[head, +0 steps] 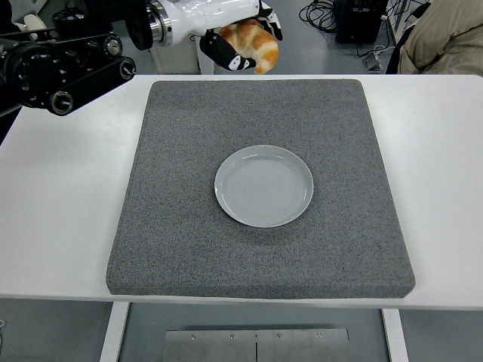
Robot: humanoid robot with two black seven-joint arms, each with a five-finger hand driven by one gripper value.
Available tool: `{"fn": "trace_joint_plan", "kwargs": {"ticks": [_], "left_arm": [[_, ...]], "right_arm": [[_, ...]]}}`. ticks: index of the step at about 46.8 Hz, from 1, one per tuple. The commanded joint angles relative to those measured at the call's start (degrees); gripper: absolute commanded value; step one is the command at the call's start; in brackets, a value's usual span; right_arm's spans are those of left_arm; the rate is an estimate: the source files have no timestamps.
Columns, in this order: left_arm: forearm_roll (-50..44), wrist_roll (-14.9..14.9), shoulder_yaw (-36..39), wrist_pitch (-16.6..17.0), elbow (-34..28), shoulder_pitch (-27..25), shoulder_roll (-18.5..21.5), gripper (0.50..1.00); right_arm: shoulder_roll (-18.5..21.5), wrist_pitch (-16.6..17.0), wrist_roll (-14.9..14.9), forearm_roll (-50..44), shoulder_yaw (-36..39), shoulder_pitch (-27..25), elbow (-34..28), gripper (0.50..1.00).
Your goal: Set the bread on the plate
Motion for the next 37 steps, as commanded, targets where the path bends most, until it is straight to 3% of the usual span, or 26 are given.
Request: {"fn": "trace_joint_plan", "kwargs": {"ticks": [1,9,19,37], "left_arm": [[-0.08,0.59,-0.06,0.03,-0.10,0.09,-1.59,0.613],[0.19,0.86,0.03,0.12,-1.07,0.44,-4.85,0.613],[1.59,0.94,0.03,1.78,-3.79,1.75,-6.08,0.614],[3.87,-0.02,0.56,3.45,-5.99,5.88,-3.53,0.619]], "right_arm": [[0.00,0.00,0.00,-0.01,-0.01,0.01,0.00,1.000],[0.00,0.00,0.00,-0.01,-0.01,0.01,0.00,1.000],[0.00,0.00,0.00,-0.01,-0.01,0.01,0.00,1.000],[0.00,0.00,0.00,-0.01,-0.01,0.01,0.00,1.000]]}}
